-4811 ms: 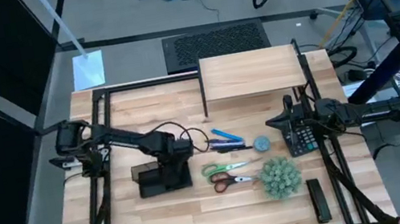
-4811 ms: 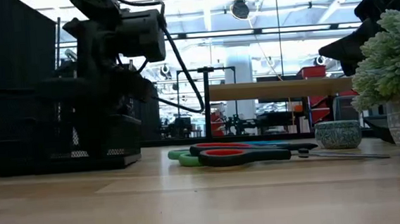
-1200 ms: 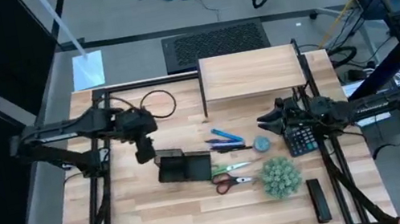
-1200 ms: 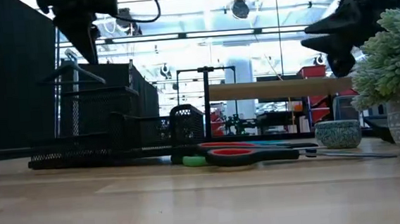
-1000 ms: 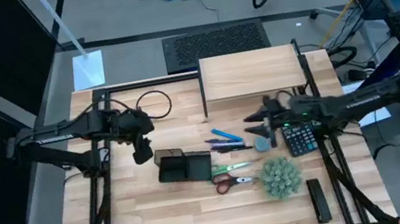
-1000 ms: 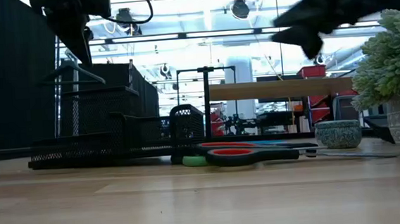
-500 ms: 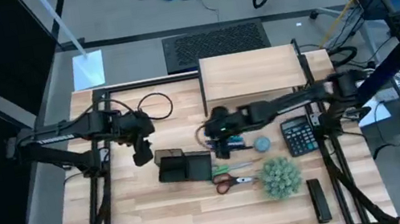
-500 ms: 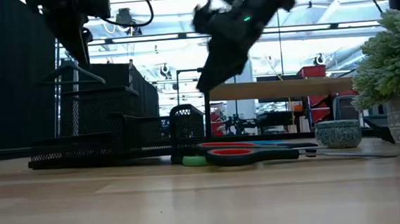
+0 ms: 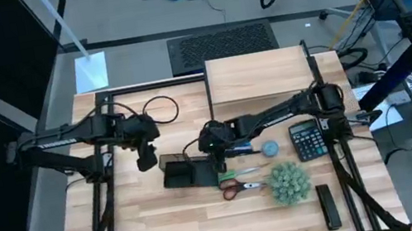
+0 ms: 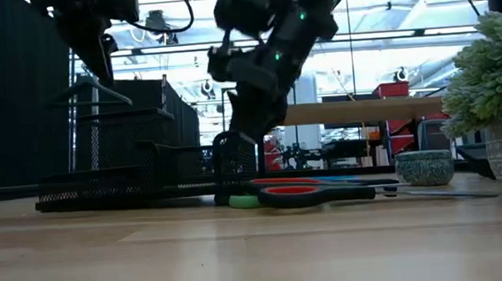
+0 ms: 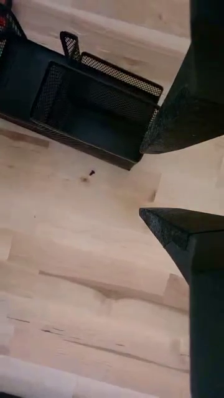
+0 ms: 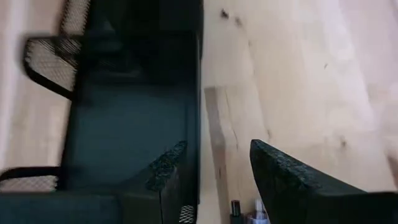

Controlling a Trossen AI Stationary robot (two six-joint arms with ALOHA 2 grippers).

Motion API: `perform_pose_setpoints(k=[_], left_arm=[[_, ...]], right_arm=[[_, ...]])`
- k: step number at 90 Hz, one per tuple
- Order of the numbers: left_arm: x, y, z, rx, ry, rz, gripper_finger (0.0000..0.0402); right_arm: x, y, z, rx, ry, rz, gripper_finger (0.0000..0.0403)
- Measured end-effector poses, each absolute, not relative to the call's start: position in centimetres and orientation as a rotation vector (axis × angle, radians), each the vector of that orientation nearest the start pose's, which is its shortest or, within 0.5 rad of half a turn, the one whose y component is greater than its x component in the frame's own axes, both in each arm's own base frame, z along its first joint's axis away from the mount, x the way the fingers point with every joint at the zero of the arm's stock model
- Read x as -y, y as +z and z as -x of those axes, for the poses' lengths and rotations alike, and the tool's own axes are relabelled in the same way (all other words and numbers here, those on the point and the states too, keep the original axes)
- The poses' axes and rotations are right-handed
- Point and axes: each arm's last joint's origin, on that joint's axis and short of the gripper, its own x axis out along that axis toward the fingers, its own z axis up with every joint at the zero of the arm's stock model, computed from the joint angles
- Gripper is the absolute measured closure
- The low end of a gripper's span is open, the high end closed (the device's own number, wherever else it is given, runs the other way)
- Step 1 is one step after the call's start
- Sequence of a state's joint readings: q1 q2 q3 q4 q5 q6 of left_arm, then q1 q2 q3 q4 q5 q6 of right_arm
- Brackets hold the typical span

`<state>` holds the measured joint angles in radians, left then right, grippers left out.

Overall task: Pick and place office supplies into organizer
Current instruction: Put the black desk organizer on the shelf

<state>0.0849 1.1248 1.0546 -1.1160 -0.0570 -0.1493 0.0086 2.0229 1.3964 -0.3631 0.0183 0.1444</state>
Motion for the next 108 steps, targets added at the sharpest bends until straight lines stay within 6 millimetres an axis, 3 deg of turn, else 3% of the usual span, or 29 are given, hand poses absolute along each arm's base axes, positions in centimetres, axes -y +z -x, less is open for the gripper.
perform_pose_setpoints(k=[24, 35, 50, 71, 87, 108], left_arm=[[-1.8, 29.5, -19.0, -1.175, 0.214, 0.147, 0.0262], [-1.8, 29.5, -19.0, -1.175, 0.213, 0.147, 0.0262], [-1.8, 29.5, -19.0, -1.172, 0.212, 0.146, 0.0262], [-1.8, 29.5, -19.1, -1.167, 0.205, 0.134, 0.0262], [-1.8, 29.5, -19.1, -1.168, 0.198, 0.124, 0.0262], [-1.9, 29.5, -19.1, -1.165, 0.240, 0.088, 0.0262]], right_arm=[[-0.3, 14.6, -42.7, -1.018, -0.088, -0.110, 0.0256], [-0.3, 14.3, -42.5, -1.041, -0.081, -0.096, 0.0298], [-0.3, 14.3, -42.5, -1.041, -0.062, -0.067, 0.0388], [-0.3, 14.5, -42.4, -1.048, -0.051, -0.048, 0.0402], [-0.2, 16.3, -42.0, -1.021, 0.009, -0.083, 0.0403], [0.7, 20.7, -40.5, -0.964, 0.012, -0.070, 0.0403]])
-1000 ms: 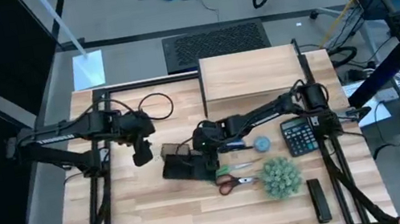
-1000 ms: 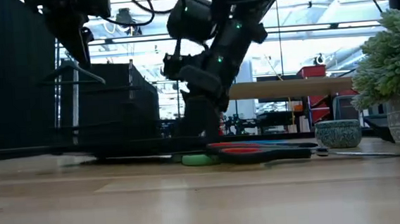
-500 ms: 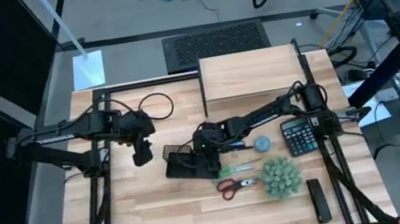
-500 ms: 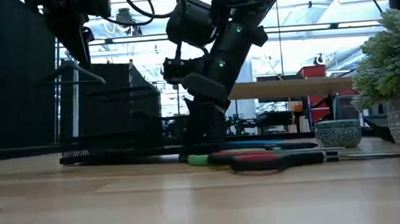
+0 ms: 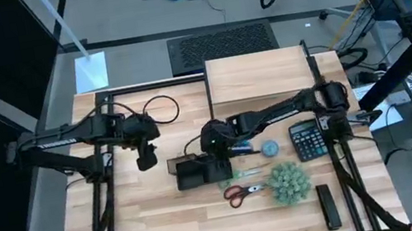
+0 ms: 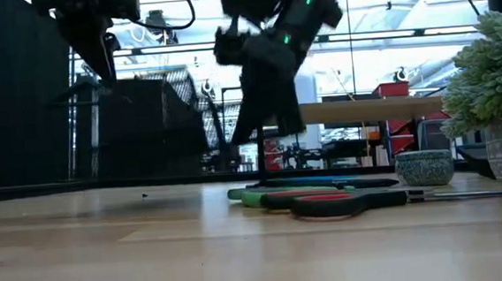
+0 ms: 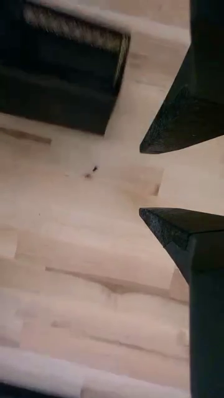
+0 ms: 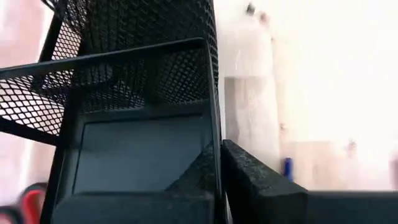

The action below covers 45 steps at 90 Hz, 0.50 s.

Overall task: Pick and place office supplies into organizer
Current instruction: Put the black desk organizer on the shelf

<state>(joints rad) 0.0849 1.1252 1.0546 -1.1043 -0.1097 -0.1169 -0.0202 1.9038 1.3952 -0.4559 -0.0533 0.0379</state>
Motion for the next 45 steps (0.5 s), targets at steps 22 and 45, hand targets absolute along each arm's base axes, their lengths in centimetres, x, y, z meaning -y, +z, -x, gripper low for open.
perform_pose_setpoints(k=[22, 45], left_arm=[[-2.0, 29.7, -19.4, -1.131, 0.247, 0.085, 0.0262], [-2.0, 29.7, -19.5, -1.117, 0.250, 0.090, 0.0262]], right_arm=[[2.4, 26.1, -37.5, -0.905, -0.015, -0.055, 0.0403], [5.7, 32.5, -32.0, -0.819, -0.101, 0.015, 0.0403]])
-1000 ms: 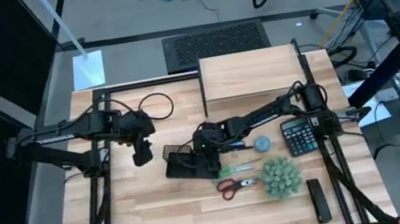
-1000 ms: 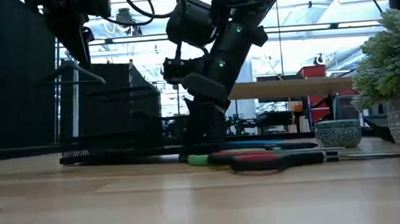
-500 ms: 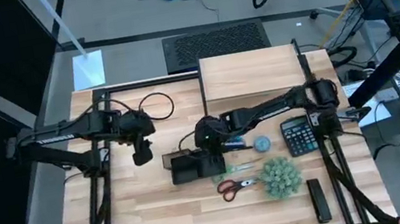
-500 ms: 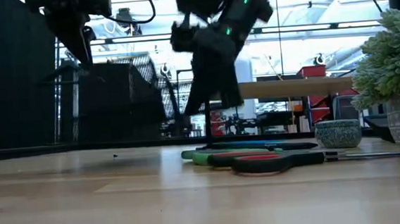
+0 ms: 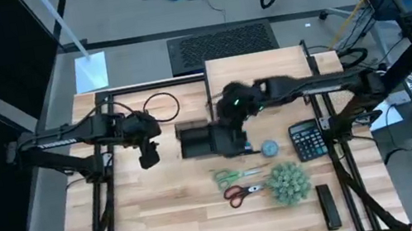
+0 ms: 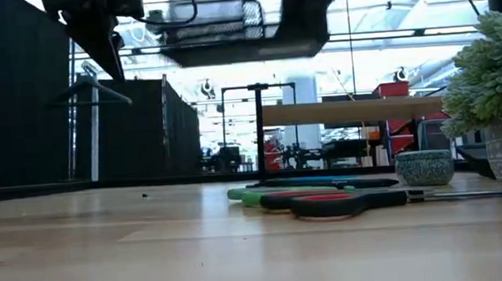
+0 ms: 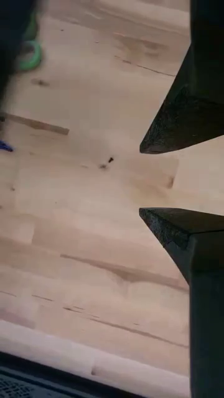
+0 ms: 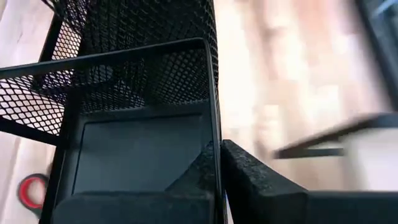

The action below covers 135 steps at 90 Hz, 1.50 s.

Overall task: Pick and place office supplies into organizer
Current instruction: Put the black desk organizer on the shelf

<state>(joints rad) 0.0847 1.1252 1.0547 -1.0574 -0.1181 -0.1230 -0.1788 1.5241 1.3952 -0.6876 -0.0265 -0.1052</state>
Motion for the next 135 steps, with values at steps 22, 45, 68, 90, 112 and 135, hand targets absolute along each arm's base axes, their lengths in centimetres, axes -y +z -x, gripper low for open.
perform_pose_setpoints(k=[22, 45, 68, 90, 112, 135], left_arm=[[-2.0, 29.9, -20.0, -1.064, 0.249, 0.093, 0.0262], [-2.0, 30.1, -20.2, -1.036, 0.243, 0.096, 0.0262], [-2.0, 30.1, -20.2, -1.038, 0.233, 0.081, 0.0262], [-2.3, 30.4, -20.7, -0.976, 0.222, 0.059, 0.0262], [-2.8, 30.5, -20.9, -0.952, 0.238, 0.070, 0.0262], [-2.8, 30.7, -21.0, -0.934, 0.228, 0.047, 0.0262]], right_arm=[[11.2, 34.7, -26.7, -0.867, -0.251, 0.054, 0.0403], [17.0, 34.7, -23.2, -0.879, -0.282, 0.075, 0.0403], [21.2, 34.7, -19.5, -0.845, -0.297, 0.082, 0.0403], [24.2, 32.9, -18.8, -0.866, -0.264, 0.104, 0.0403], [26.3, 30.2, -20.6, -0.889, -0.232, 0.115, 0.0403], [27.6, 29.5, -21.3, -0.866, -0.229, 0.210, 0.0403]])
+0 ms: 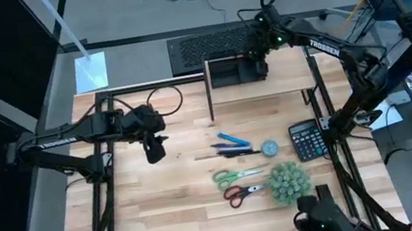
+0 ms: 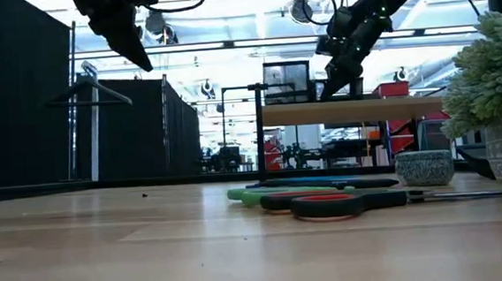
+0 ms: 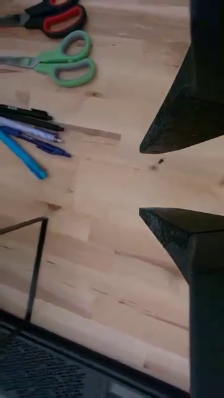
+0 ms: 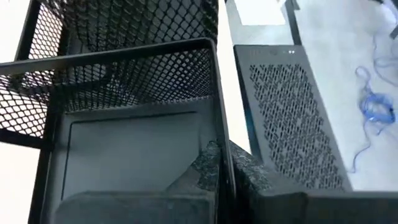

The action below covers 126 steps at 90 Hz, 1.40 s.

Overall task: Pick and place office supplies into organizer
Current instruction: Put the black desk organizer on the shelf, then adjust the wooden shelf

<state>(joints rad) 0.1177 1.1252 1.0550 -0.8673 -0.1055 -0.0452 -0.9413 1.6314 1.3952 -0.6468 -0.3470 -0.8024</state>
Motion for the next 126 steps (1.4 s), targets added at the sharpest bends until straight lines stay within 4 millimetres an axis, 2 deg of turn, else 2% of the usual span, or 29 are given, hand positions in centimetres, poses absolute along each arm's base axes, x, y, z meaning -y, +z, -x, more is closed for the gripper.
perform_pose_setpoints(k=[17, 41, 66, 85, 109, 126], left_arm=[[-2.8, 30.7, -21.0, -0.935, 0.228, 0.048, 0.0262], [-2.7, 30.6, -21.0, -0.936, 0.208, 0.059, 0.0262], [-2.7, 30.6, -21.0, -0.938, 0.188, 0.070, 0.0262], [-2.6, 30.6, -21.0, -0.940, 0.161, 0.087, 0.0262], [-2.6, 30.6, -21.0, -0.939, 0.168, 0.082, 0.0262], [-2.6, 30.6, -21.0, -0.930, 0.191, 0.157, 0.0262]], right_arm=[[28.1, 28.4, -21.8, -0.886, -0.234, 0.172, 0.0403], [27.8, 28.5, -22.2, -0.938, -0.291, 0.209, 0.0394], [27.7, 28.9, -23.3, -0.921, -0.303, 0.326, 0.0325], [27.3, 28.9, -23.5, -0.961, -0.328, 0.342, 0.0277], [25.3, 32.7, -22.2, -0.932, -0.458, 0.421, 0.0242], [22.2, 36.3, -20.6, -0.829, -0.518, 0.405, 0.0236]])
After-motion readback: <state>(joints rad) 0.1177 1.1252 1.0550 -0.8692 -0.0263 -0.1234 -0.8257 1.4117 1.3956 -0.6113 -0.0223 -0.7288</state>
